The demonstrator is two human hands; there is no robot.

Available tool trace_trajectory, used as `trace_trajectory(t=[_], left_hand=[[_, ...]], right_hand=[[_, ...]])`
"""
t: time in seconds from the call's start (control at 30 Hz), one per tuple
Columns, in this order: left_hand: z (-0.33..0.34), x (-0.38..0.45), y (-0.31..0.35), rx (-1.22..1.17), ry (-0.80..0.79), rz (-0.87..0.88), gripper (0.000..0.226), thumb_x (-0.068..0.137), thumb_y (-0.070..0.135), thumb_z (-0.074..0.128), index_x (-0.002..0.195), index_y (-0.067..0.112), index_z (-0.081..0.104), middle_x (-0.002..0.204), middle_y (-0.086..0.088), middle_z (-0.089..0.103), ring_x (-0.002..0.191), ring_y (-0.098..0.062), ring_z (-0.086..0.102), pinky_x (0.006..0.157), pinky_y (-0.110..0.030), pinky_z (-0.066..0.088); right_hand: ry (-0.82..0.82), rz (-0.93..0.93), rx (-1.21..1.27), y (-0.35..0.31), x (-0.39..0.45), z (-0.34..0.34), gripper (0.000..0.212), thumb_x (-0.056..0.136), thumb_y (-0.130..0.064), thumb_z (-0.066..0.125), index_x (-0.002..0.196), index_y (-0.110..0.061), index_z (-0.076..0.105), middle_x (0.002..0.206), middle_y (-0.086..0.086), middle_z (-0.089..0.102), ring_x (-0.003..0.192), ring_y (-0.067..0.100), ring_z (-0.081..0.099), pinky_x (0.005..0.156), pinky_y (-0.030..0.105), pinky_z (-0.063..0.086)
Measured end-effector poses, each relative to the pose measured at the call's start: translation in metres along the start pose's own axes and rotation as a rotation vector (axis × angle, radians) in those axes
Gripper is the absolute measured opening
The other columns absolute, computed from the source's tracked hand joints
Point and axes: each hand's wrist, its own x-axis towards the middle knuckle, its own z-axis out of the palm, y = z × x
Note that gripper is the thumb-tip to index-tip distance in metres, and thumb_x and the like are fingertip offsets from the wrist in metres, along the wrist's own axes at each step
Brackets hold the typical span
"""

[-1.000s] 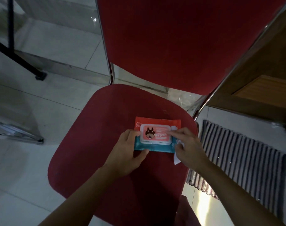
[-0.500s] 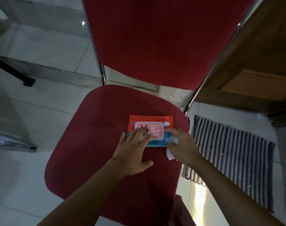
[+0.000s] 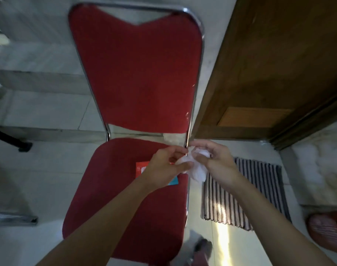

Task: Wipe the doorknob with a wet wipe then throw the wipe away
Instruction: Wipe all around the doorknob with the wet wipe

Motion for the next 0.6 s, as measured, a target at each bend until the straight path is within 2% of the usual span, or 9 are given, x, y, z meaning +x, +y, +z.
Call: trace_trajectory(t=[0.07, 0.13, 0.2, 0.27, 0.33, 0.5, 0.6], left_hand=[[0.008, 0.0, 0.032, -0.074, -0.037, 0.037, 0.019, 0.076, 0.002, 0.069, 0.09, 0.013, 0.063, 0.085, -0.01, 0.065, 0.076, -0.014, 0.061, 0.071, -0.023, 0.051], [0.016, 0.002, 0.06, -0.102, -0.06, 0.086, 0.015, 0.078, -0.001, 0.065, 0.086, 0.012, 0.065, 0.078, -0.002, 0.067, 0.07, -0.005, 0.062, 0.062, -0.015, 0.051], [0.027, 0.005, 0.091, -0.116, -0.057, 0.124, 0.02, 0.076, 0.0, 0.066, 0.078, 0.02, 0.068, 0.073, 0.004, 0.066, 0.065, -0.002, 0.061, 0.056, -0.014, 0.049], [0.042, 0.009, 0.126, -0.14, -0.067, 0.159, 0.02, 0.07, 0.007, 0.069, 0.075, 0.026, 0.069, 0.076, 0.003, 0.066, 0.068, -0.007, 0.062, 0.057, -0.019, 0.05], [0.059, 0.016, 0.156, -0.16, -0.093, 0.162, 0.021, 0.071, 0.008, 0.069, 0.082, 0.026, 0.069, 0.084, -0.002, 0.065, 0.073, -0.011, 0.062, 0.06, -0.024, 0.05], [0.114, 0.032, 0.228, -0.297, -0.138, 0.179, 0.03, 0.079, 0.006, 0.065, 0.105, 0.019, 0.062, 0.102, -0.009, 0.067, 0.087, -0.016, 0.068, 0.065, -0.025, 0.056], [0.156, 0.04, 0.263, -0.335, -0.169, 0.163, 0.038, 0.08, 0.011, 0.064, 0.116, 0.021, 0.055, 0.111, -0.005, 0.065, 0.097, -0.018, 0.065, 0.074, -0.028, 0.058]], right_hand=[[0.014, -0.035, 0.012, -0.029, -0.014, -0.02, 0.025, 0.083, -0.002, 0.059, 0.105, -0.012, 0.063, 0.094, 0.002, 0.066, 0.084, 0.007, 0.064, 0.072, 0.023, 0.056], [0.037, -0.06, 0.007, -0.052, -0.027, -0.041, 0.028, 0.081, -0.005, 0.063, 0.107, -0.016, 0.063, 0.099, 0.005, 0.065, 0.089, 0.015, 0.064, 0.073, 0.027, 0.055], [0.058, -0.058, 0.003, -0.075, -0.039, -0.067, 0.033, 0.079, -0.005, 0.066, 0.109, -0.018, 0.062, 0.104, 0.009, 0.064, 0.091, 0.021, 0.064, 0.073, 0.033, 0.056], [0.084, -0.062, 0.033, -0.096, -0.049, -0.096, 0.035, 0.077, -0.001, 0.066, 0.108, -0.015, 0.061, 0.104, 0.016, 0.066, 0.092, 0.028, 0.065, 0.078, 0.041, 0.056], [0.113, -0.074, 0.037, -0.114, -0.056, -0.124, 0.034, 0.077, 0.002, 0.066, 0.104, -0.016, 0.061, 0.101, 0.018, 0.068, 0.089, 0.029, 0.067, 0.078, 0.044, 0.055], [0.205, -0.114, 0.064, -0.148, -0.07, -0.207, 0.027, 0.082, -0.007, 0.064, 0.106, -0.018, 0.061, 0.099, 0.01, 0.07, 0.087, 0.022, 0.069, 0.075, 0.042, 0.059], [0.267, -0.162, 0.1, -0.161, -0.077, -0.26, 0.022, 0.085, -0.01, 0.06, 0.104, -0.021, 0.063, 0.1, 0.008, 0.069, 0.089, 0.02, 0.068, 0.076, 0.04, 0.058]])
